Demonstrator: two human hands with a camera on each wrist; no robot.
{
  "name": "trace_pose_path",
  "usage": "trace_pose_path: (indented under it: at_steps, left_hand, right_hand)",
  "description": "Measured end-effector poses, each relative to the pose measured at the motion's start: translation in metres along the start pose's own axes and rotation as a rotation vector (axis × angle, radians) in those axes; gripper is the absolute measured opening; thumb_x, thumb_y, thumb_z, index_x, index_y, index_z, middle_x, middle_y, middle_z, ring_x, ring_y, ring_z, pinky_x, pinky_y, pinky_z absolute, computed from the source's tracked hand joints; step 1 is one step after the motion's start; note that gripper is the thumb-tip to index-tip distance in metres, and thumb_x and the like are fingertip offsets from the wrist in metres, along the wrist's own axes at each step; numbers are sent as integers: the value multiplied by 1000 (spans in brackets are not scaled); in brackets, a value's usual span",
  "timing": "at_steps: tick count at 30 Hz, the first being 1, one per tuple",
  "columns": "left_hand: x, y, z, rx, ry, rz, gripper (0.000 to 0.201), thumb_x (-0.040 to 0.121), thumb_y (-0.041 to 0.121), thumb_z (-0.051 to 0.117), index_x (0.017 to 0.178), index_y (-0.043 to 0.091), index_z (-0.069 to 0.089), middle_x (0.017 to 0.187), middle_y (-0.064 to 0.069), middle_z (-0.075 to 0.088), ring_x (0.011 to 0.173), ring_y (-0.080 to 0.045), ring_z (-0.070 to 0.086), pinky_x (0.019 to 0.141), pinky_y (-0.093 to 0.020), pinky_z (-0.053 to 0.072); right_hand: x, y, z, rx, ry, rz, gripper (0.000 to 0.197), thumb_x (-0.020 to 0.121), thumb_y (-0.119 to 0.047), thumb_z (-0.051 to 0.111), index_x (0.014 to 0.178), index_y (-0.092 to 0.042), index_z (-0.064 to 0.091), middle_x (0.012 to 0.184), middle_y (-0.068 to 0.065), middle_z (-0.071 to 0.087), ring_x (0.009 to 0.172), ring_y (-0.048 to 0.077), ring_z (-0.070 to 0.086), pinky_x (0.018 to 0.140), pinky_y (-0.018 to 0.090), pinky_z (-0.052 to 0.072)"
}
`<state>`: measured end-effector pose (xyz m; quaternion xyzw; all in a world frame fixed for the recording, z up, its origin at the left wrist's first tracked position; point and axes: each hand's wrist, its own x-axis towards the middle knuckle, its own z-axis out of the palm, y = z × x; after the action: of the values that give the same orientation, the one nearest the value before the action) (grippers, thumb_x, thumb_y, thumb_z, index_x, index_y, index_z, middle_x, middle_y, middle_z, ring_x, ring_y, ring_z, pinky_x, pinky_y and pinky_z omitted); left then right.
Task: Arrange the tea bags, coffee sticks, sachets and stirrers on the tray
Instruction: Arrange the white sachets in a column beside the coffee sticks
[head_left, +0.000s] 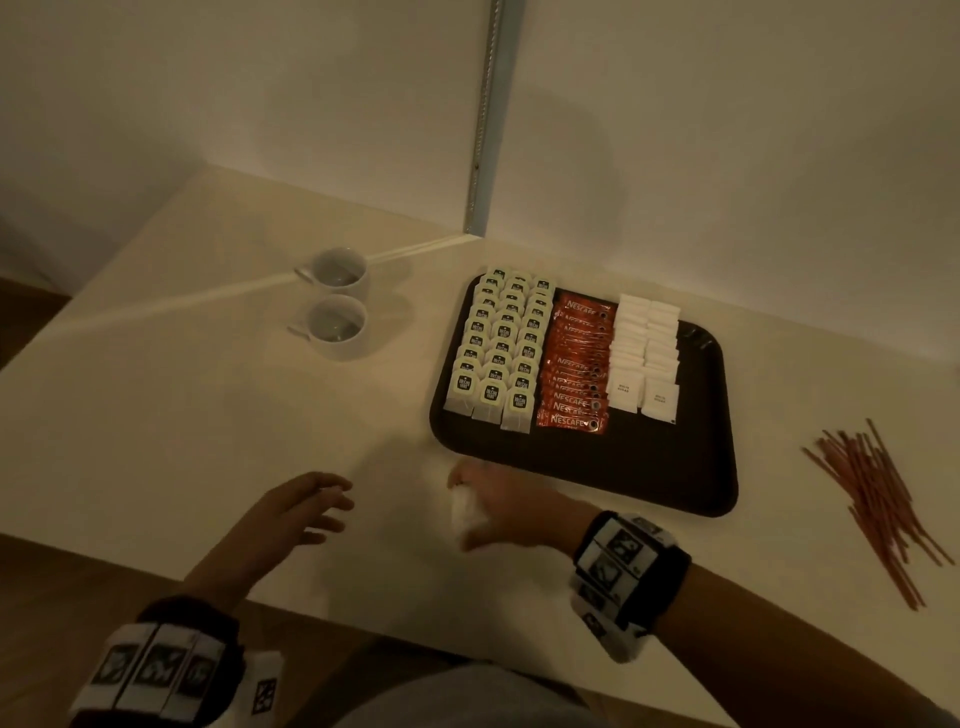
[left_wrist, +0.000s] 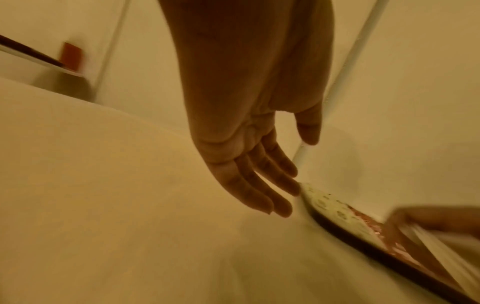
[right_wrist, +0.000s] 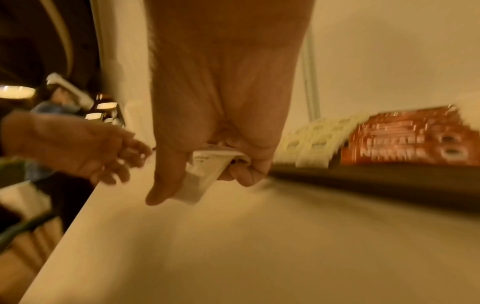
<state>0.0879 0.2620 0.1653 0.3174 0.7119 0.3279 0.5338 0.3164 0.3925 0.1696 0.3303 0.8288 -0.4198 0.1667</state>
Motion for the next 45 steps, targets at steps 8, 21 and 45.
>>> trace_pose_path:
  at_steps: [8,21,45]
  left_hand:
    - [47,118,75,-563,-522,11,48,87,37,57,130,17,52,117,-8,67,100,-23,66,85,-46,56]
    - [79,197,132,-639,-382,65,11,93,15,54,100,13,61,88,-9,69,69,-15,68,48,-25,54]
    - [113,201,167,-305,-120,259,27,81,13,72,108,15,64,90,1,70,77,-10,66,50,-18,47]
  right_hand:
    - [-11,-26,-94,-4,369,-233,63,63,-31,85,112,-15,50,101,-1,57,87,12,52,67,19,42]
    - [-56,28,-148,570,952,-94,23,89,-28,60,109,-17,63,104,-4,61,85,-8,58,71,10,45]
    - [-62,76,-146,719,702,-1,17,90,-22,58,105,-14,62,99,4,69,84,11,67,63,17,51]
